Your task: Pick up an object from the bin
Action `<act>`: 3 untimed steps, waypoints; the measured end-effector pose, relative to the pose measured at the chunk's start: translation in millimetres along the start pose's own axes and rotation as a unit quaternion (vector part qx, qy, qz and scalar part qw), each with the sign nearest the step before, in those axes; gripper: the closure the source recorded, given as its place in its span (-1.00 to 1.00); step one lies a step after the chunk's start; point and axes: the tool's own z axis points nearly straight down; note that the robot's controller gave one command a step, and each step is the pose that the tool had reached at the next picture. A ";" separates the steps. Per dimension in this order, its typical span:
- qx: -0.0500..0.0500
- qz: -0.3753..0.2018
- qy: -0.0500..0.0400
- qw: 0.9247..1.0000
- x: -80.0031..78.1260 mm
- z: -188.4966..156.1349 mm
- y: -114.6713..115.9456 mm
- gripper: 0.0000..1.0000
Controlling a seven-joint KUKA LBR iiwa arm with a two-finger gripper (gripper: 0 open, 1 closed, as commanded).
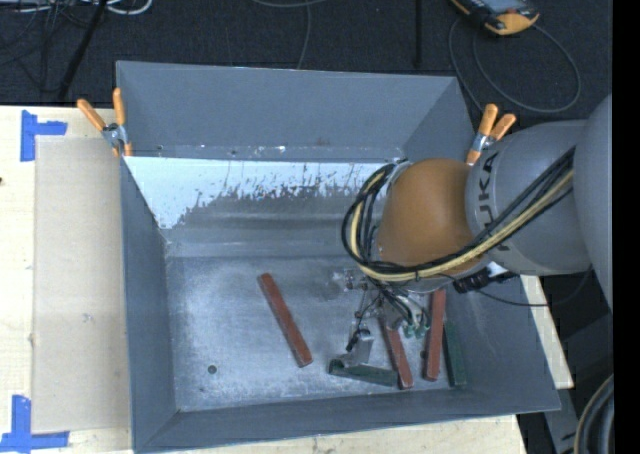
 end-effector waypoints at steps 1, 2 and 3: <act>0.000 -0.014 0.000 1.000 6.1 8.0 -39.9 -1.00; 0.000 -0.147 -0.001 0.989 -12.8 6.2 -68.0 -1.00; 0.000 -0.187 -0.001 0.982 4.1 7.2 -75.1 -1.00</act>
Offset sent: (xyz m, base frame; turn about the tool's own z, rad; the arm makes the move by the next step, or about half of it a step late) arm 0.0257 -0.0748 -0.0047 -0.3137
